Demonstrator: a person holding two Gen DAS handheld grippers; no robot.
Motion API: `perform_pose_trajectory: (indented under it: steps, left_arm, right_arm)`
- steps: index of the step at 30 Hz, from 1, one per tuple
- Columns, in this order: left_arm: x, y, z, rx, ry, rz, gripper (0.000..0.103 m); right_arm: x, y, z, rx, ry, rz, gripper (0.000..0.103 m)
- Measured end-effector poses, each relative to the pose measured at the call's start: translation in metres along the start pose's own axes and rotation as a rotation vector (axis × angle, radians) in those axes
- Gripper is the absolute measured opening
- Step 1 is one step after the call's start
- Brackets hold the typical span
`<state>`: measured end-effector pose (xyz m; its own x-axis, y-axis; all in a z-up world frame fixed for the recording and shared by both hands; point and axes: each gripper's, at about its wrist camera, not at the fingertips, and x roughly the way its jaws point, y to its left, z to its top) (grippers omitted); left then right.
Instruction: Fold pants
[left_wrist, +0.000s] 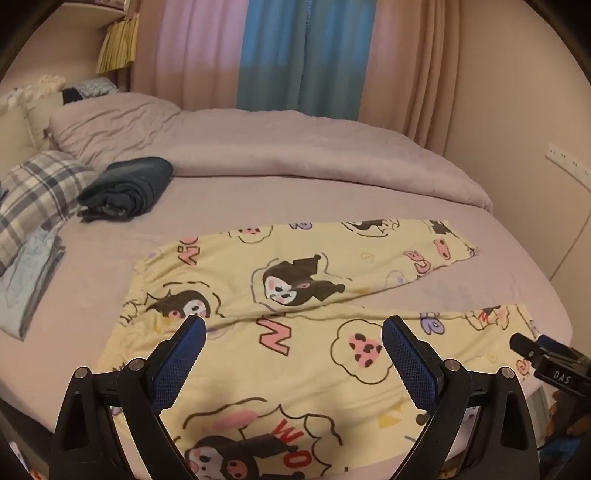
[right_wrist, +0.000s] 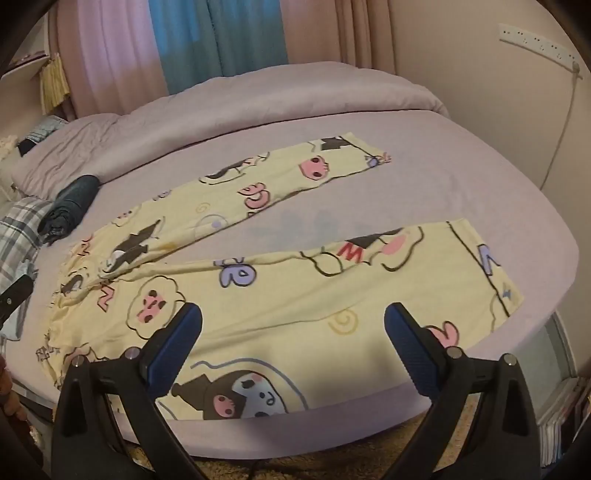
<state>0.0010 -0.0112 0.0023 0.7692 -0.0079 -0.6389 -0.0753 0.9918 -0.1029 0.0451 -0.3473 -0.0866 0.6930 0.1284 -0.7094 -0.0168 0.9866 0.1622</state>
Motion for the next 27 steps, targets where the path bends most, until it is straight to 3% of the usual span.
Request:
perform_pose_trajectory:
  steps: [18,27]
  left_arm:
    - [0.004,0.004,-0.017,-0.069,0.071,-0.005,0.097]
    - [-0.004,-0.002,-0.008,-0.072,0.076,-0.001,0.097]
  right_arm:
    - [-0.006,0.007,-0.004,-0.046,-0.034,0.027,0.099]
    - [-0.016,0.013,0.0,-0.047,-0.077,0.066,0.097]
